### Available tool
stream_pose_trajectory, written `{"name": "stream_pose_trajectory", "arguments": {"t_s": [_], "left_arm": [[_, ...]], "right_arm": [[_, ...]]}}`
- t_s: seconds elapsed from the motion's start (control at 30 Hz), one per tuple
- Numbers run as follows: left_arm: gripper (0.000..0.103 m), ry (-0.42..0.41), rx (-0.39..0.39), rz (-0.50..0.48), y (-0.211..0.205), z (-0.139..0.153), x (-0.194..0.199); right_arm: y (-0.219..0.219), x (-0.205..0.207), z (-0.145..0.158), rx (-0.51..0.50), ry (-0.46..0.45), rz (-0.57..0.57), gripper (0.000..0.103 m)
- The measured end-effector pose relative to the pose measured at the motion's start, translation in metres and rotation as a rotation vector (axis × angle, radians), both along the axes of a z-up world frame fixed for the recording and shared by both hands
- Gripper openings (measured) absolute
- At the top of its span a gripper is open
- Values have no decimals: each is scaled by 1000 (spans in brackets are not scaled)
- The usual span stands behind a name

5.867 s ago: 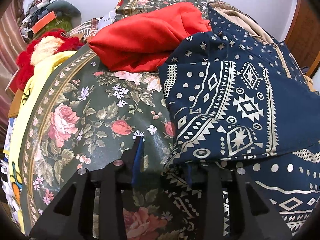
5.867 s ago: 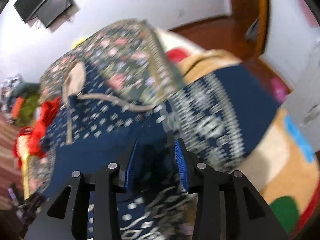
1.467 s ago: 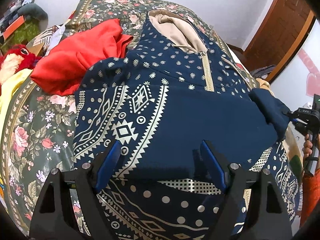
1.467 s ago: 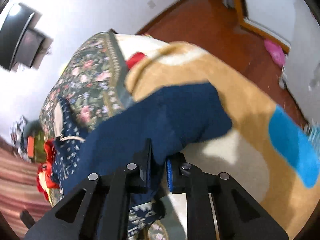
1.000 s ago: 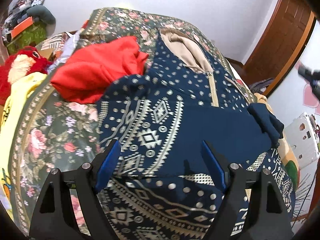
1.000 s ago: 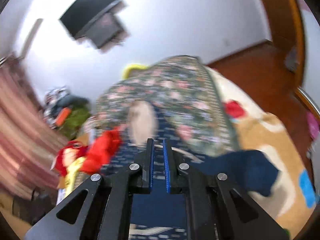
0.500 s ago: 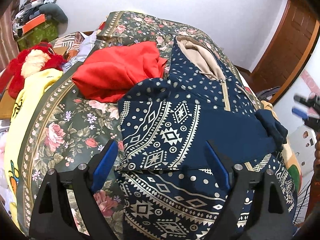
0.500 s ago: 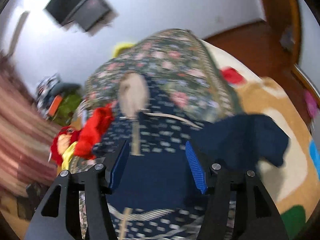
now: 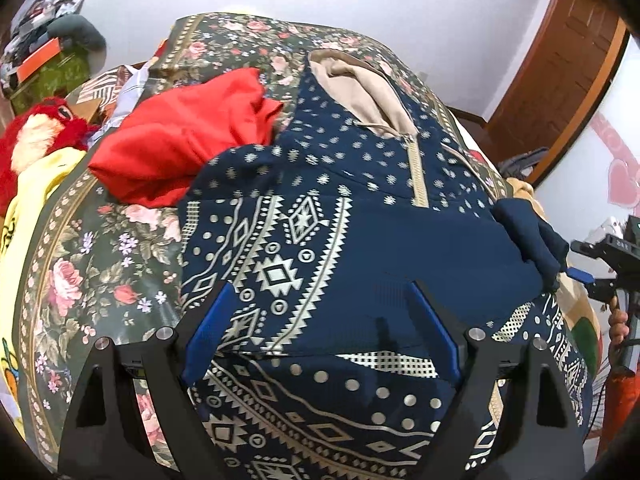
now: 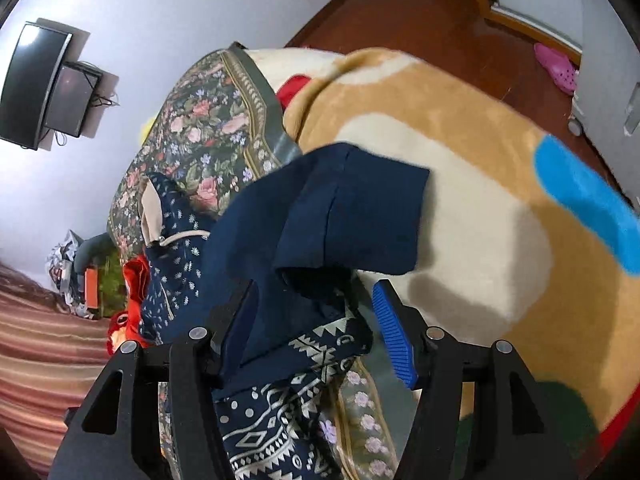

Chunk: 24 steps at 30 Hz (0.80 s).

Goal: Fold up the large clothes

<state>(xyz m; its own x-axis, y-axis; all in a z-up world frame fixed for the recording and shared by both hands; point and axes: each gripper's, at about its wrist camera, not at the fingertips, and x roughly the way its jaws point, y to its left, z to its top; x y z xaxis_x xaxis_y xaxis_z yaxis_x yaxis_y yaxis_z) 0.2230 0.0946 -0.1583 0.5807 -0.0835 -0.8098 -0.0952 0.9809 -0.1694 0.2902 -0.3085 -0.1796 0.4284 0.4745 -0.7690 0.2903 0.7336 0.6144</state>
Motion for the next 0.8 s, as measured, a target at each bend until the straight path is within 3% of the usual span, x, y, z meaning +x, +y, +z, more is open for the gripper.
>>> {"name": "stream_pose_trajectory", "arguments": {"t_s": [0.23, 0.4, 0.47, 0.53, 0.67, 0.8], "left_arm": [[87, 17, 22, -9, -4, -3, -2], [87, 17, 5, 10, 5, -4, -6], [87, 17, 0, 19, 9, -5, -8], [87, 16, -8, 26, 14, -6, -10], [87, 4, -20, 37, 22, -5, -13], [87, -20, -36, 49, 31, -2, -18]], "right_arm": [[24, 31, -14, 4, 1, 14, 57], [40, 54, -28, -151, 16, 19, 55], [41, 55, -27, -168, 16, 10, 46], [44, 55, -18, -189, -6, 22, 12], [58, 50, 19, -246, -119, 75, 8], [89, 40, 77, -265, -266, 159, 7]]}}
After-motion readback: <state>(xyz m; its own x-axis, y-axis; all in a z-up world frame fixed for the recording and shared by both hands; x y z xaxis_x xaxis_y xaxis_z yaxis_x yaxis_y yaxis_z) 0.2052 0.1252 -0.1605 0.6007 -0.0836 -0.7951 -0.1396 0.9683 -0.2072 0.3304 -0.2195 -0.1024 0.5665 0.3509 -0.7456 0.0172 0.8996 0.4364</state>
